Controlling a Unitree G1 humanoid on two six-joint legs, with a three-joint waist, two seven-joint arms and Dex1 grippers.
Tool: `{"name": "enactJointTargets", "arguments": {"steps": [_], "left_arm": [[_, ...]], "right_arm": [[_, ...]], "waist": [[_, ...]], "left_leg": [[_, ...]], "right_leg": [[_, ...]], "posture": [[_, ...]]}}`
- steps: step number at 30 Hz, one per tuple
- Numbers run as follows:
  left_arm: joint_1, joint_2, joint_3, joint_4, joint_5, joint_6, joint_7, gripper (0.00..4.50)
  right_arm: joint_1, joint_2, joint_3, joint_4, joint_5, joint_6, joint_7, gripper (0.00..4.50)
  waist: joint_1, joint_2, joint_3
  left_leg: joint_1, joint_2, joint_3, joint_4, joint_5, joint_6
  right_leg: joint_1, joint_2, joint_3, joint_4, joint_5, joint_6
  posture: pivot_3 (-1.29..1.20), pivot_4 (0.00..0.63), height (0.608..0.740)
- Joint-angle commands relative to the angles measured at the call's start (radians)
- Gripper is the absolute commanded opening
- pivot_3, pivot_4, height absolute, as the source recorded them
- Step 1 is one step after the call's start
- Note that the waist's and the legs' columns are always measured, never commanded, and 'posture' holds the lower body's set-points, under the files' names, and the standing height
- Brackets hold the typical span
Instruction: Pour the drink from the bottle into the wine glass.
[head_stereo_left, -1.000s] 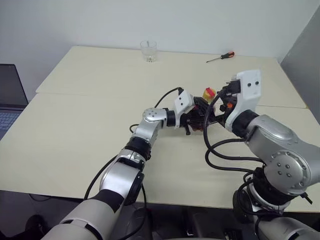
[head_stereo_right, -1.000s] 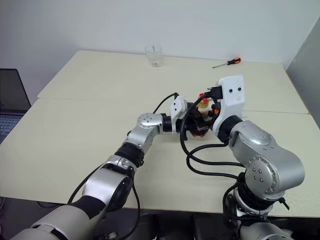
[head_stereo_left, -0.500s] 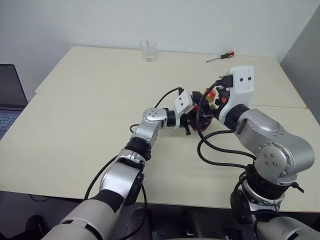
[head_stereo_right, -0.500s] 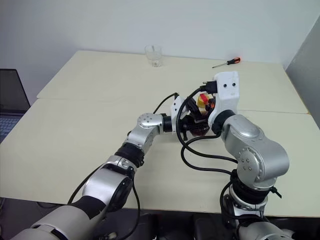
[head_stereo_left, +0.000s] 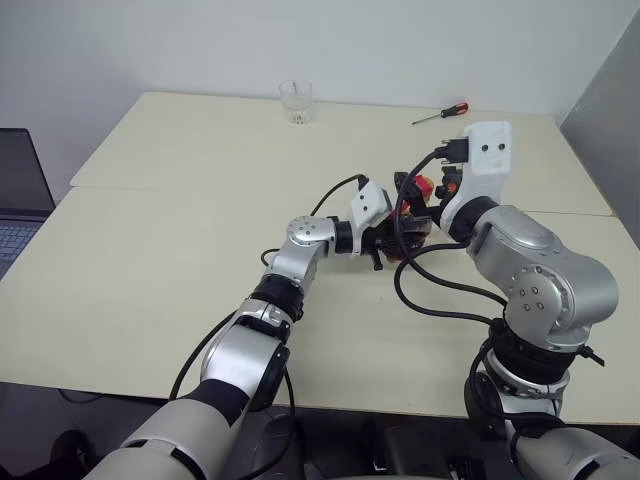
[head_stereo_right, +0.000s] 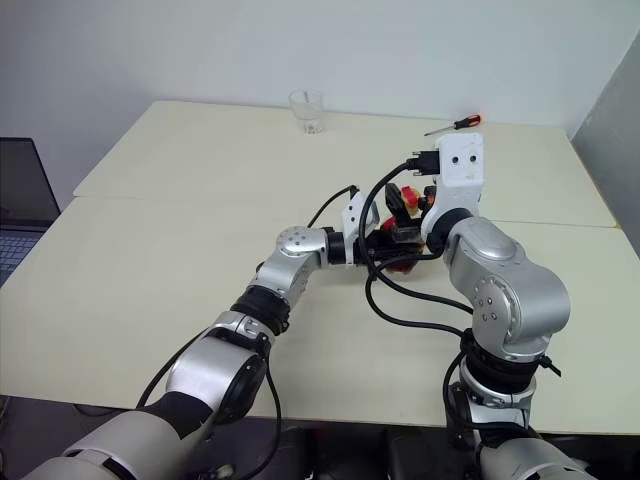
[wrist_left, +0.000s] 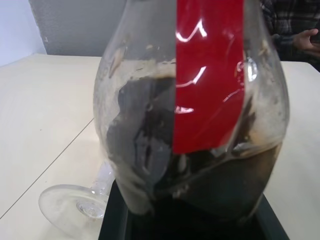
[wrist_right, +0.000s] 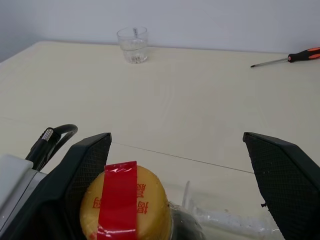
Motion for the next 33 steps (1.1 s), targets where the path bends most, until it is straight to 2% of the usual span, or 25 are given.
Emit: {"name": "enactJointTargets", "arguments": {"steps": [1,16,19,22,27,33], "left_arm": [[-0.018,0.000,0.014,-0.051,-0.008,-0.026,0.007,0.77],[-0.024,-0.005,0.015,-0.037,-0.009,-0.033,0.011,0.77],[-0.024,-0.003,0.015,-0.036,-0.010,-0.034,0.012,0.77],[-0.024,0.003,0.019,-0.029,-0.009,-0.033,0.018,0.77],[-0.032,0.042,0.060,0.010,-0.018,-0.025,0.069,0.77],[-0.006,0.125,0.104,0.058,-0.014,-0.026,0.153,0.75]], "right_arm": [[-0.010,0.001,-0.036,-0.046,0.012,-0.015,0.002,4.50],[0.054,-0.018,-0.046,-0.146,0.082,0.052,0.064,4.50],[0.057,-0.014,-0.046,-0.157,0.084,0.057,0.067,3.90],[0.057,-0.023,-0.058,-0.163,0.084,0.058,0.063,2.85],[0.043,-0.099,-0.204,-0.154,0.088,0.040,0.081,1.17],[0.023,-0.139,-0.362,-0.168,0.147,0.031,0.101,1.13]], "waist": [[0.000,0.000,0.000],[0.000,0.000,0.000],[0.000,0.000,0.000],[0.000,0.000,0.000],[0.001,0.000,0.000],[-0.001,0.000,0.000]], "left_leg": [[0.000,0.000,0.000,0.000,0.000,0.000],[0.000,0.000,0.000,0.000,0.000,0.000],[0.000,0.000,0.000,0.000,0.000,0.000],[0.000,0.000,0.000,0.000,0.000,0.000],[0.000,0.000,0.000,0.000,0.000,0.000],[0.000,0.000,0.000,-0.001,0.000,0.000]], "right_leg": [[0.000,0.000,0.000,0.000,0.000,0.000],[0.000,0.000,0.000,0.000,0.000,0.000],[0.000,0.000,0.000,0.000,0.000,0.000],[0.000,0.000,0.000,0.000,0.000,0.000],[0.000,0.000,0.000,0.000,0.000,0.000],[0.000,0.000,0.000,-0.001,0.000,0.000]], "posture": [[0.00,0.150,0.740],[0.00,0.150,0.740],[0.00,0.150,0.740],[0.00,0.150,0.740],[0.00,0.150,0.740],[0.00,0.150,0.740]]}}
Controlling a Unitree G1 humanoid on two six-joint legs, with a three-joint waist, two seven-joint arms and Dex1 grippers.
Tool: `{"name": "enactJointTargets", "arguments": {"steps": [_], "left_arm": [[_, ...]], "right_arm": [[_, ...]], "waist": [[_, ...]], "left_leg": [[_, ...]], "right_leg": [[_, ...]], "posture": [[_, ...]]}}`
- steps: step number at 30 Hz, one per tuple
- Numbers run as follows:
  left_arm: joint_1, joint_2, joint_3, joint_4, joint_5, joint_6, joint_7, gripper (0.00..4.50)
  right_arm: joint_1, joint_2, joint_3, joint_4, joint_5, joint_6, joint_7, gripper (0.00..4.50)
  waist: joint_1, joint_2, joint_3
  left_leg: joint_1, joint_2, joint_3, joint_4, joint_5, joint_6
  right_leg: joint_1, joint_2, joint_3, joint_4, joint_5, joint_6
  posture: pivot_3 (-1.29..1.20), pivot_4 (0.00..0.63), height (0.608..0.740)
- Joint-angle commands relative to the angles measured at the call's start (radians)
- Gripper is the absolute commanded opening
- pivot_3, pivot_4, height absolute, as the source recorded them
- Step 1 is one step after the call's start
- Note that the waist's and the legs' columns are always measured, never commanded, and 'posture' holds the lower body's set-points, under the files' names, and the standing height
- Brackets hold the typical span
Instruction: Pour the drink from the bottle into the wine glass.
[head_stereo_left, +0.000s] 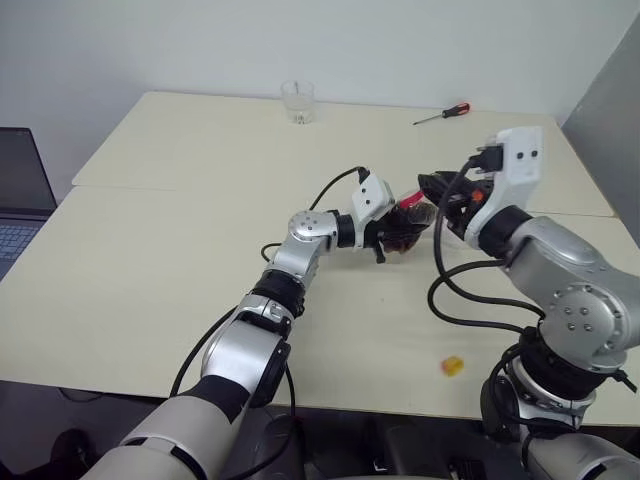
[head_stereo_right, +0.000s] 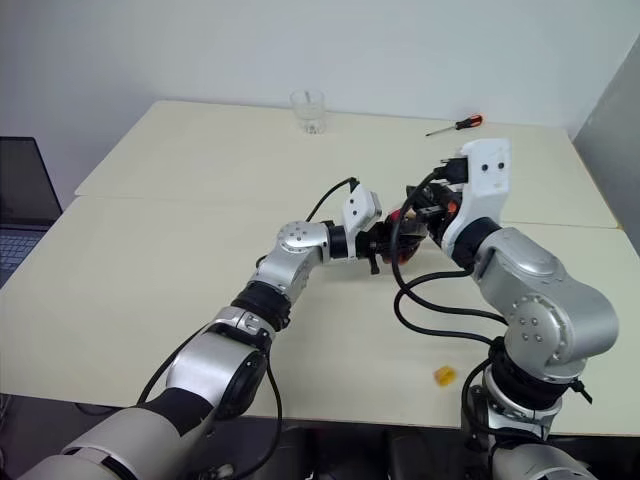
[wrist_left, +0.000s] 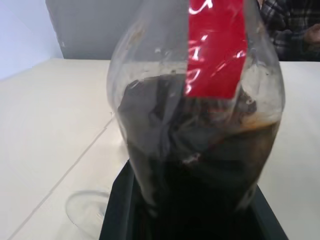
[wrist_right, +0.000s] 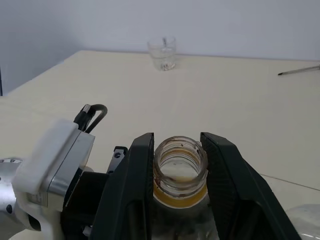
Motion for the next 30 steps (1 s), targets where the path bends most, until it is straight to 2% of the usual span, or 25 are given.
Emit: {"name": "enactJointTargets", "arguments": {"steps": [1,7,11,16,21,30], "left_arm": [[0.031,0.133,0.112,0.052,-0.024,0.003,0.105,0.74],[0.057,0.197,0.137,0.081,-0.024,-0.014,0.185,0.74],[0.075,0.203,0.132,0.073,-0.025,-0.018,0.182,0.74],[0.085,0.205,0.135,0.062,-0.028,-0.015,0.199,0.70],[0.092,0.196,0.144,0.055,-0.017,-0.014,0.203,0.66],[0.096,0.211,0.170,0.055,-0.013,-0.029,0.234,0.65]], "right_arm": [[-0.030,-0.057,-0.218,-0.057,-0.024,-0.039,-0.043,1.13],[-0.025,-0.070,-0.263,-0.061,0.079,-0.061,-0.021,1.13],[-0.031,-0.081,-0.258,-0.048,0.131,-0.080,-0.015,1.13],[-0.053,-0.089,-0.268,-0.037,0.182,-0.092,-0.033,2.81],[-0.074,-0.108,-0.255,-0.025,0.216,-0.096,-0.052,4.50],[-0.039,-0.150,-0.244,-0.023,0.282,-0.102,-0.052,4.50]], "waist": [[-0.001,0.000,0.000],[-0.001,0.000,0.000],[0.000,0.000,0.000],[-0.028,0.000,0.000],[0.001,0.001,0.000],[0.003,0.001,-0.001]], "left_leg": [[0.000,0.000,0.000,0.000,0.000,0.000],[0.000,0.000,0.000,-0.001,0.000,0.000],[0.000,0.000,0.001,-0.001,0.000,0.000],[0.002,0.001,0.000,-0.002,0.000,0.000],[0.003,0.001,0.000,-0.006,0.001,0.000],[0.002,-0.001,0.003,-0.006,0.001,0.000]], "right_leg": [[0.000,0.000,0.000,0.000,0.000,0.000],[0.000,0.000,0.000,0.000,0.000,0.000],[0.000,0.000,0.000,-0.001,0.000,-0.001],[0.000,0.002,0.002,-0.001,0.000,0.000],[0.000,0.001,-0.002,0.000,0.000,-0.001],[0.001,-0.001,0.000,-0.003,0.002,-0.003]], "posture": [[0.00,0.150,0.740],[0.00,0.150,0.740],[0.00,0.150,0.740],[0.00,0.150,0.740],[0.00,0.150,0.740],[0.00,0.150,0.740]]}}
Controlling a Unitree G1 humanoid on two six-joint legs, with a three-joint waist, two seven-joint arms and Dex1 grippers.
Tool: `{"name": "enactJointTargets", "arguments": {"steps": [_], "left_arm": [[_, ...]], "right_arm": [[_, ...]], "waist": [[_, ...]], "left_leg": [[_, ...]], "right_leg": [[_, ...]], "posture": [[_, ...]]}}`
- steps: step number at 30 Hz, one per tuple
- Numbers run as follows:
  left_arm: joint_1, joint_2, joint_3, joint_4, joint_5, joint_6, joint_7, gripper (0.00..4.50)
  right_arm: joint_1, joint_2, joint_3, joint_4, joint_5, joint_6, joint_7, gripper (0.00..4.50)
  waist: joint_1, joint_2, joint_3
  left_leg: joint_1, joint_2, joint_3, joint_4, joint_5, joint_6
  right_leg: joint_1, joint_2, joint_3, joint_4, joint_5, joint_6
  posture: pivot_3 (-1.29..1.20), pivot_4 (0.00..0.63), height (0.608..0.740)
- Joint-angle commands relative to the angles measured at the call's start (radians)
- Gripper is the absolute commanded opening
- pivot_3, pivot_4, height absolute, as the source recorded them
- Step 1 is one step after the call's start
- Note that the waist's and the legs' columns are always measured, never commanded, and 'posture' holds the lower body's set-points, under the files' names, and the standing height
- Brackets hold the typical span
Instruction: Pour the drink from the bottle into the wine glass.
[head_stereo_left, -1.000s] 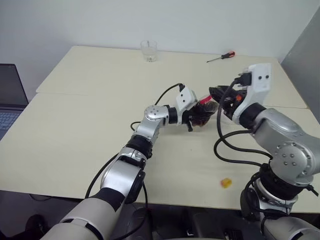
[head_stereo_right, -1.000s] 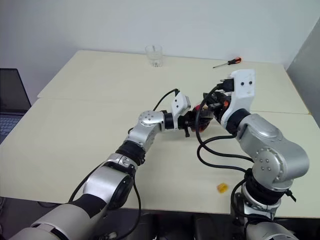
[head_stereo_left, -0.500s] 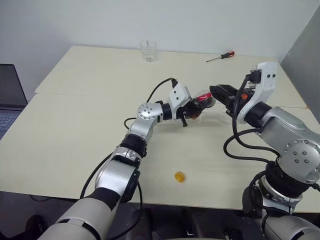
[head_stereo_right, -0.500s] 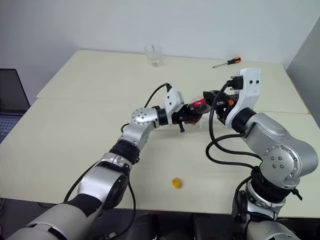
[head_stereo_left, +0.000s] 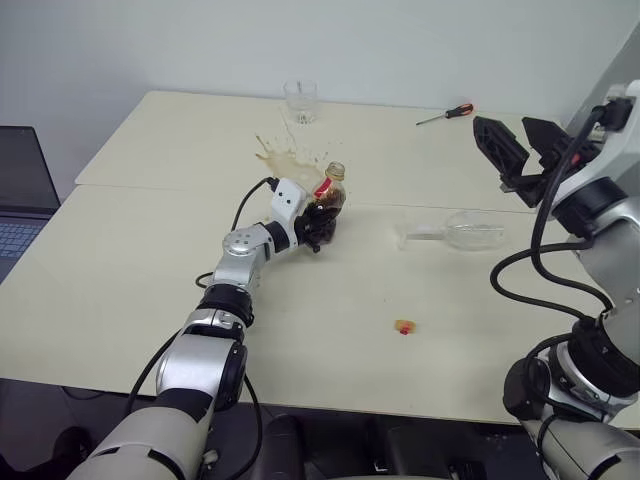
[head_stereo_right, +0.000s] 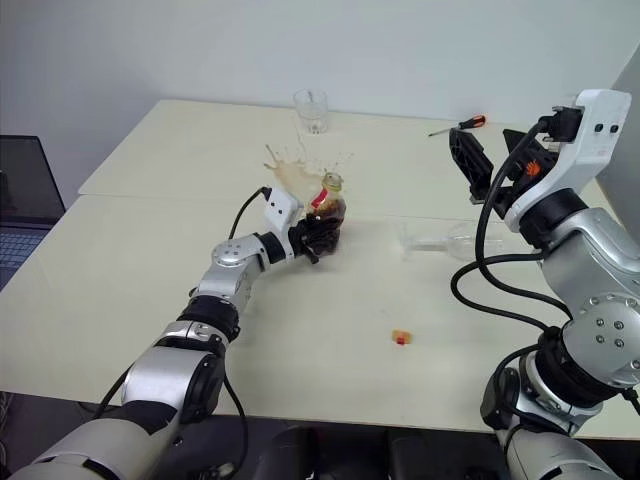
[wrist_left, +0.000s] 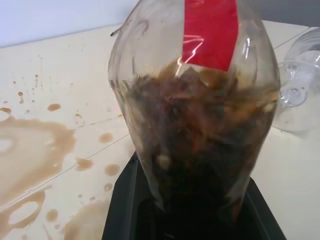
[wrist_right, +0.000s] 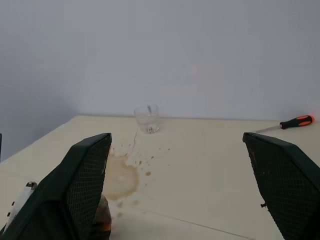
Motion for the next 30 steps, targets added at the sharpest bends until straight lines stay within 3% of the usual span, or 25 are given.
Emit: {"name": "enactJointTargets", "arguments": {"steps": [1,17,30], "left_arm": [[-0.015,0.018,0.016,-0.022,0.004,-0.024,0.021,0.65],[0.022,0.098,0.136,-0.115,-0.049,-0.049,0.122,0.65],[0.059,0.176,0.236,-0.143,-0.061,-0.030,0.315,0.65]], "right_arm": [[-0.001,-0.021,-0.003,-0.025,0.031,-0.020,-0.010,4.50],[0.058,-0.056,0.038,-0.011,0.131,-0.072,-0.001,4.50],[0.184,-0.178,0.260,-0.026,0.294,-0.102,0.146,4.50]], "waist": [[0.000,0.000,0.000],[-0.003,0.000,0.000],[-0.002,0.000,0.000]], "left_leg": [[0.000,0.000,0.000,0.000,0.000,0.000],[-0.001,0.001,0.000,-0.001,0.000,0.000],[-0.001,0.001,0.000,-0.001,0.000,0.000]], "right_leg": [[0.000,0.000,0.000,0.000,0.000,0.000],[0.000,0.000,0.000,-0.002,0.000,-0.001],[0.000,0.000,0.000,-0.002,0.000,0.000]], "posture": [[0.00,0.150,0.740],[0.00,0.150,0.740],[0.00,0.150,0.740]]}}
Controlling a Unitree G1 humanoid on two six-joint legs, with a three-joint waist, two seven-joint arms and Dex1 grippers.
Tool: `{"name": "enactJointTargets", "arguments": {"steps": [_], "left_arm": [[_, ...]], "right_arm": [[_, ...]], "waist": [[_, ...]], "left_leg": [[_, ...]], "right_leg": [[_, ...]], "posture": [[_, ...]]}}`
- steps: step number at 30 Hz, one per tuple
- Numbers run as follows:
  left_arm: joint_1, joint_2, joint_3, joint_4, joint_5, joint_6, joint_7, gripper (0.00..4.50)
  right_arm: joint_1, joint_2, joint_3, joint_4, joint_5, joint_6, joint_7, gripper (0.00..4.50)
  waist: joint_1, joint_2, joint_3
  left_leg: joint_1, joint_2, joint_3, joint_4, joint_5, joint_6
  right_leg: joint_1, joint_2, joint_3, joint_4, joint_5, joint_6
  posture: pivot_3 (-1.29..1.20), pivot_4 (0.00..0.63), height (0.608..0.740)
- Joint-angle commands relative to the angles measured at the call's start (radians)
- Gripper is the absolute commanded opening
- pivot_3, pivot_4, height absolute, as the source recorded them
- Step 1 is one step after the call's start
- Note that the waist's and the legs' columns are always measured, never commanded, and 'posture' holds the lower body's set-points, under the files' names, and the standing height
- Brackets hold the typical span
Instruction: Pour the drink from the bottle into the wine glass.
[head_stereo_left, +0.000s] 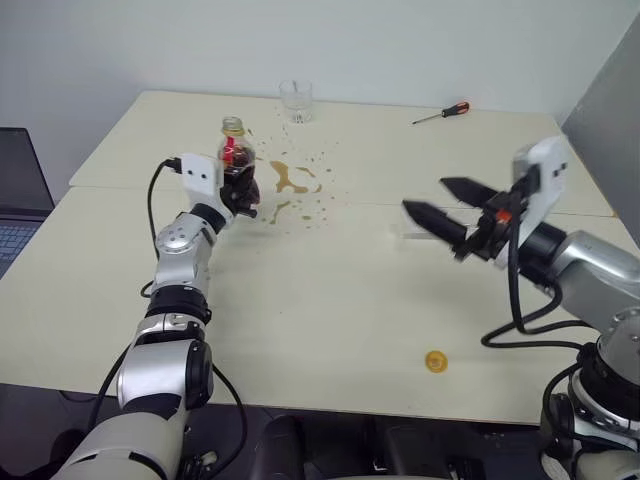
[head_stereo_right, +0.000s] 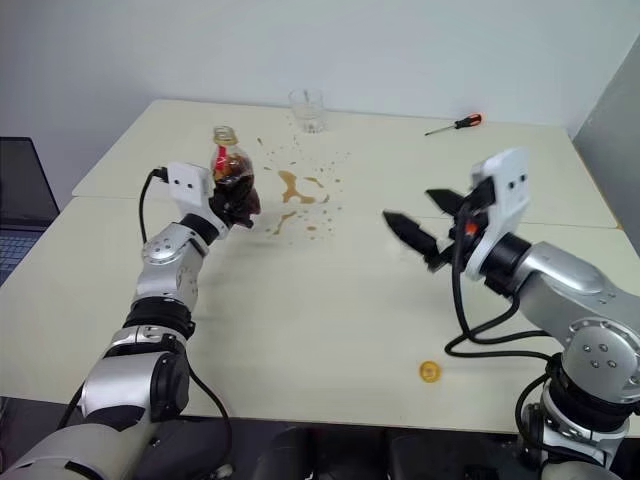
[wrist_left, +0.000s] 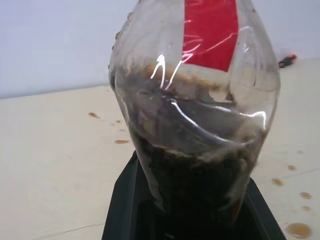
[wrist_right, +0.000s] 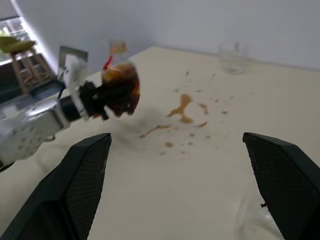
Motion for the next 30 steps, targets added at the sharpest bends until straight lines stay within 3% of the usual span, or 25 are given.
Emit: {"name": "enactJointTargets", "arguments": {"steps": [1,15,26,27,30], "left_arm": [[-0.001,0.019,0.020,-0.055,-0.017,-0.004,0.031,0.65],[0.014,0.043,0.048,0.059,-0.010,-0.040,0.175,0.65],[0.055,0.033,0.079,0.076,-0.030,-0.060,0.190,4.22],[0.064,0.033,0.081,0.067,-0.033,-0.060,0.191,4.45],[0.091,0.036,0.084,0.037,-0.038,-0.054,0.197,4.45]], "right_arm": [[-0.007,-0.030,0.026,-0.017,0.029,-0.045,0.017,4.50],[-0.006,-0.084,0.160,0.021,0.014,-0.128,0.051,4.50],[-0.024,-0.113,0.201,0.055,0.011,-0.161,0.067,4.50],[-0.025,-0.116,0.204,0.057,0.011,-0.163,0.069,4.50],[-0.027,-0.122,0.208,0.062,0.010,-0.170,0.080,4.50]], "waist": [[0.000,0.000,0.000],[0.001,-0.002,0.000],[0.001,-0.003,0.000],[0.001,-0.003,0.000],[0.001,-0.003,0.000]], "left_leg": [[0.000,0.000,0.000,0.000,0.000,0.000],[0.000,0.000,0.001,0.001,0.000,0.000],[0.000,0.000,0.001,0.001,0.000,0.000],[0.000,0.000,0.001,0.001,0.000,0.000],[0.001,0.001,0.002,0.002,0.000,0.000]], "right_leg": [[0.000,0.000,0.000,0.000,0.000,0.000],[0.000,0.000,-0.001,0.000,0.000,0.000],[0.000,0.000,-0.001,0.001,0.000,0.000],[0.000,0.000,-0.001,0.002,0.000,0.000],[0.000,0.000,0.000,0.002,0.000,0.000]], "posture": [[0.00,0.150,0.740],[0.00,0.150,0.740],[0.00,0.150,0.740],[0.00,0.150,0.740],[0.00,0.150,0.740]]}}
